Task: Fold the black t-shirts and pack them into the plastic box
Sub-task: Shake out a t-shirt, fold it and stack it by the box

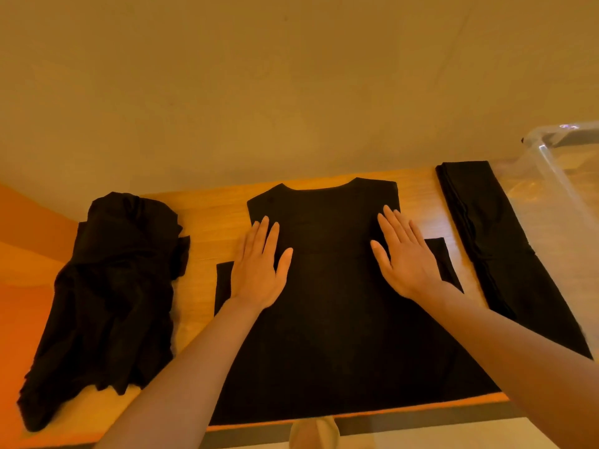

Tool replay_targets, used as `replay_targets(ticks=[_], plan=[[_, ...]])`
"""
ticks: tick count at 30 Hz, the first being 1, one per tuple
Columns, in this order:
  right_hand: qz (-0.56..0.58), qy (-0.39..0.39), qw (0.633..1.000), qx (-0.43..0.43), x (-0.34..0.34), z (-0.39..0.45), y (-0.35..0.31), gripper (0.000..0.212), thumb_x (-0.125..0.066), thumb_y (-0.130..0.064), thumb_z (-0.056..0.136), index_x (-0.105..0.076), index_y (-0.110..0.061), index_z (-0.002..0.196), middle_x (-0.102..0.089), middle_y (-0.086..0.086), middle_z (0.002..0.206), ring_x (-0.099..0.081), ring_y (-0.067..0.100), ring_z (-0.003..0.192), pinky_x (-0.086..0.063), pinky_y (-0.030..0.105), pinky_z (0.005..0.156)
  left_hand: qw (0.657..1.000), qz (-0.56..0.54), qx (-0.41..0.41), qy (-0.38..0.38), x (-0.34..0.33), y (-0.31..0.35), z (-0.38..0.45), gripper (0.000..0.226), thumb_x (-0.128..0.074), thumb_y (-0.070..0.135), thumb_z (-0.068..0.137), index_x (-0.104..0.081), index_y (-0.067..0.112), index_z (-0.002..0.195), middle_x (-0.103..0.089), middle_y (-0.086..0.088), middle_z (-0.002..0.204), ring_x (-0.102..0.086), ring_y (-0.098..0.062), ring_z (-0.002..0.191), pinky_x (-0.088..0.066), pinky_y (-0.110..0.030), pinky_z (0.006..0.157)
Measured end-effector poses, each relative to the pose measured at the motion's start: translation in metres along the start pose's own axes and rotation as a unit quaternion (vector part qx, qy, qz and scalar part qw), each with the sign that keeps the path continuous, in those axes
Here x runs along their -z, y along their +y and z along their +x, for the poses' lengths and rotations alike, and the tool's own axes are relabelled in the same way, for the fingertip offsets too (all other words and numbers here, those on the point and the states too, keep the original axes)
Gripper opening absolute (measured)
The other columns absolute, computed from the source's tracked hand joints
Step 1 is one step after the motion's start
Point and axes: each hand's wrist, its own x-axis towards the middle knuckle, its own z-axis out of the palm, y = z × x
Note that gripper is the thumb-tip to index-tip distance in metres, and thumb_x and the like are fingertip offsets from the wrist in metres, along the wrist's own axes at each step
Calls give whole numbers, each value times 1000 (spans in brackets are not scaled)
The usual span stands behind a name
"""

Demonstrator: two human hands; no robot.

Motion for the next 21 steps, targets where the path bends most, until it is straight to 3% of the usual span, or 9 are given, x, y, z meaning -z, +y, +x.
replay_targets(ticks=[4,12,16,21], plan=[[-10,-24,999,-19,-1,51,5,78,3,-63,87,2,-20,153,11,-3,160,18,10,145,11,33,118,998,35,-14,-41,-1,4,54,67,-16,59,98,-1,25,154,7,0,162,14,-15,147,10,-36,120],[-13,-18,999,-27,-2,71,15,81,0,-65,88,-1,-17,153,8,-3,161,16,9,145,10,33,119,998,40,-9,-43,-7,-4,75,80,-5,72,88,1,28,154,9,1,162,17,-14,147,10,-38,120],[38,20,999,-1,16,57,21,64,-22,-51,100,-22,-11,151,-12,2,160,-1,13,148,-1,32,120,999,-29,-33,-3,7,-17,61,72,-14,62,94,-20,21,153,-11,0,161,1,-13,148,0,-38,121],[-9,-21,997,77,49,23,59,49,-46,-32,97,-42,-14,142,-38,4,150,-39,21,136,-37,35,106,996,-13,-90,3,33,-66,22,60,-32,58,94,-54,18,134,-49,-1,142,-42,-17,132,-22,-37,108]])
